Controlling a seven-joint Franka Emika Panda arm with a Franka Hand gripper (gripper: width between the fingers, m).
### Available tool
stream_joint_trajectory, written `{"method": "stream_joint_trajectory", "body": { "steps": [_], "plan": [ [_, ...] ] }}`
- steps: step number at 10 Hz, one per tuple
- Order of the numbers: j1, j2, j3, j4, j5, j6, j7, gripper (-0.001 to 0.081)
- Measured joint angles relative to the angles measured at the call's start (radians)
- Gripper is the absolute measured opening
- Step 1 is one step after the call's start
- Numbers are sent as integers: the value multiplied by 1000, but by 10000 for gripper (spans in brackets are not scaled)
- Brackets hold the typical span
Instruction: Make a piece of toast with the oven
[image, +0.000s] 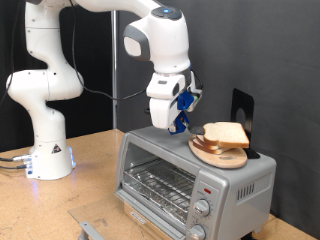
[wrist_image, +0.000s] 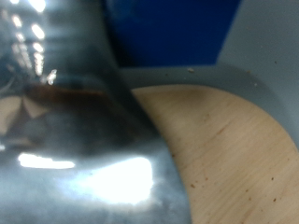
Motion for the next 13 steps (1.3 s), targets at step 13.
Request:
{"method": "stream_joint_trajectory", "body": {
  "steps": [13],
  "plan": [
    [1, 74, 8, 60, -95, 65, 93, 450]
  ]
}}
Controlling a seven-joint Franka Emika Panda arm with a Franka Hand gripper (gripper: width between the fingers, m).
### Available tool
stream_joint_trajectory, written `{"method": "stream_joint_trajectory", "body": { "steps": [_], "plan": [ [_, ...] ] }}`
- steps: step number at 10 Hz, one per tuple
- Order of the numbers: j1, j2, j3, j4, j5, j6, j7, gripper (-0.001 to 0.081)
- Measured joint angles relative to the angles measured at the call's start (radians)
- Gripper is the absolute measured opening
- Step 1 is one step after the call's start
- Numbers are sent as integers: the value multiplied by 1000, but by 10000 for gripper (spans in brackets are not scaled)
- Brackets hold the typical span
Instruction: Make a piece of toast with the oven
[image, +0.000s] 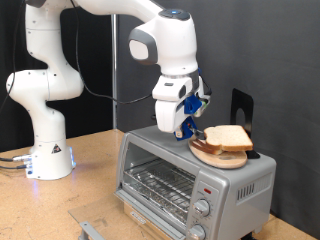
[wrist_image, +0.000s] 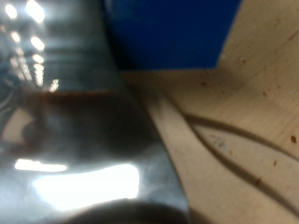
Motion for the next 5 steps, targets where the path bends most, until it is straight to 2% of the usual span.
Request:
{"method": "stream_joint_trajectory", "body": {
  "steps": [2, 5],
  "plan": [
    [0, 9, 0, 7, -10, 13, 7, 450],
    [1, 13, 1, -21, -45, 151, 16, 450]
  ]
}}
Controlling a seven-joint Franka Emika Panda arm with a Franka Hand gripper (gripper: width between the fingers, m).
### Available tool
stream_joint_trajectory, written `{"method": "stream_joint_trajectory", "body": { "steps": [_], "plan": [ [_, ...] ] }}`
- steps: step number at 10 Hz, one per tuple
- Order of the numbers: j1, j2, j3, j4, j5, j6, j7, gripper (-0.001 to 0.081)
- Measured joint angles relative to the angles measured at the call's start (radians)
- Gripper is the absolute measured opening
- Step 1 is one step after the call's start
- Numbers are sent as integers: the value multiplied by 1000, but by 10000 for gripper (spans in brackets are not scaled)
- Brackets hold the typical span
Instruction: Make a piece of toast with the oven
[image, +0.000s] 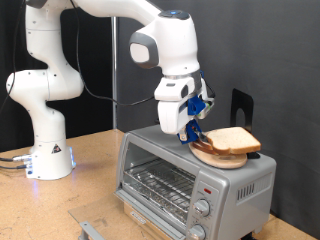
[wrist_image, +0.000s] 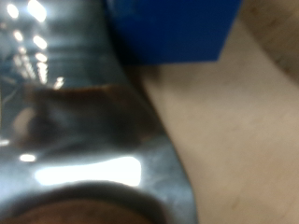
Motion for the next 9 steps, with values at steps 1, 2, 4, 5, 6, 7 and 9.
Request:
{"method": "stream_joint_trajectory", "body": {
  "steps": [1, 2, 4, 5, 6, 7, 9],
  "plan": [
    [0, -6, 1, -20, -14, 54, -1, 450],
    [0, -19, 2, -47, -24, 109, -7, 450],
    [1, -50, 5, -110, -27, 222, -35, 450],
    [2, -64, 6, -142, -25, 282, -50, 450],
    [3, -78, 8, -172, -13, 333, -70, 450],
    [4, -92, 10, -200, 24, 377, -103, 450],
    [13, -124, 12, -250, 151, 455, -195, 450]
  ]
}}
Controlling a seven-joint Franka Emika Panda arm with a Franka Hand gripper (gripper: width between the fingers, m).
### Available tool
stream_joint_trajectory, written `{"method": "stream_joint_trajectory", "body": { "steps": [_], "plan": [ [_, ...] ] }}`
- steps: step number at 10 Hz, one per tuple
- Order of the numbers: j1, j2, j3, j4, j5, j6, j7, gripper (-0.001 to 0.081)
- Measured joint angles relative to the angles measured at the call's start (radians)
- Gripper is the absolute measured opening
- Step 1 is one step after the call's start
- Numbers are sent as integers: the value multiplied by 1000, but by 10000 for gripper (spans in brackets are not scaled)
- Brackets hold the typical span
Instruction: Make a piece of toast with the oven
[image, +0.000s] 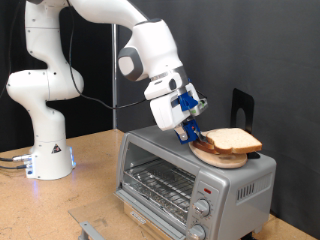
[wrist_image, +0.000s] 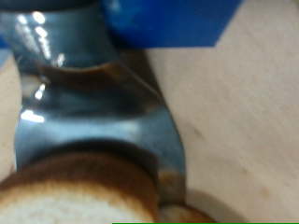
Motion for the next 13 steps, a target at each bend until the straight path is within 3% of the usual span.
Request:
{"method": "stream_joint_trajectory", "body": {
  "steps": [2, 8, 10, 13],
  "plan": [
    [9, -35, 0, -31, 110, 31, -67, 439],
    [33, -107, -3, -70, 306, 109, -180, 439],
    [47, -155, -25, -82, 376, 26, -272, 439],
    [52, -275, -69, -130, 392, -202, -366, 436]
  ]
}}
